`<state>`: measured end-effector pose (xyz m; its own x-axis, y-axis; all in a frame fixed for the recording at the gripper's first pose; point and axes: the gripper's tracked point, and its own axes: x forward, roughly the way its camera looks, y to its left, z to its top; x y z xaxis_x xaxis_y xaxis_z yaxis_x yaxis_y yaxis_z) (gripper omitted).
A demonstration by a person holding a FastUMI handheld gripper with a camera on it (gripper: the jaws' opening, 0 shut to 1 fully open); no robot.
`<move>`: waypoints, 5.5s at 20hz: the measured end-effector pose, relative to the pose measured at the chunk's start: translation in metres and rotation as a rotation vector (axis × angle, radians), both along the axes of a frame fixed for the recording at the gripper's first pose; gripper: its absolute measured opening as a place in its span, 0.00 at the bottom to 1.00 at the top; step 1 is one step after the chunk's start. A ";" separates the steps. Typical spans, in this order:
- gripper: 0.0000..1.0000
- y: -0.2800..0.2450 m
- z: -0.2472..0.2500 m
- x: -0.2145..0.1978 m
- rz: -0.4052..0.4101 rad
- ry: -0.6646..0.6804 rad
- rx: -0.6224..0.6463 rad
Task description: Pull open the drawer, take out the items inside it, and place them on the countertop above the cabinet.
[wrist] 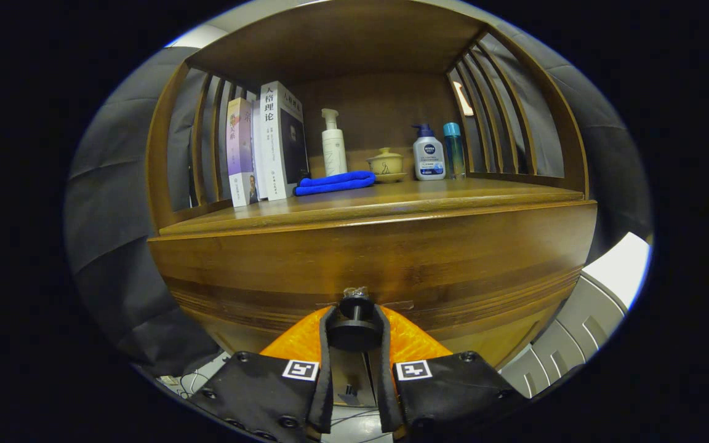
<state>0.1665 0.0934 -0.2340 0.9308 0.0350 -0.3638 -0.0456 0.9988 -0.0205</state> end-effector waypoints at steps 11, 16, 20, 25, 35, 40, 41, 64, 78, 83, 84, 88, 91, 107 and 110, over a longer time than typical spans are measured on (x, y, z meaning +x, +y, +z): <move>0.32 0.002 0.006 -0.059 0.011 -0.030 0.008; 0.32 0.003 0.008 -0.084 0.023 -0.035 0.000; 0.32 0.003 0.007 -0.103 0.033 -0.030 0.003; 0.32 0.001 0.006 -0.124 0.035 -0.020 0.011; 0.46 0.000 0.022 -0.142 0.070 -0.078 -0.018; 0.70 0.005 0.089 -0.139 0.136 -0.240 -0.068; 0.77 0.003 0.100 -0.136 0.138 -0.241 -0.051; 0.95 -0.008 0.048 -0.011 0.211 0.472 -0.033; 0.25 -0.007 0.008 -0.016 0.209 0.614 -0.036; 0.24 -0.002 0.020 -0.018 0.283 0.535 -0.082; 0.24 -0.001 0.024 -0.017 0.292 0.522 -0.084; 0.24 0.000 0.039 -0.022 0.330 0.484 -0.081; 0.24 0.001 0.063 -0.025 0.344 0.434 -0.039; 0.24 0.005 0.190 0.040 0.279 0.132 0.085; 0.24 0.005 0.197 0.066 0.240 0.119 0.102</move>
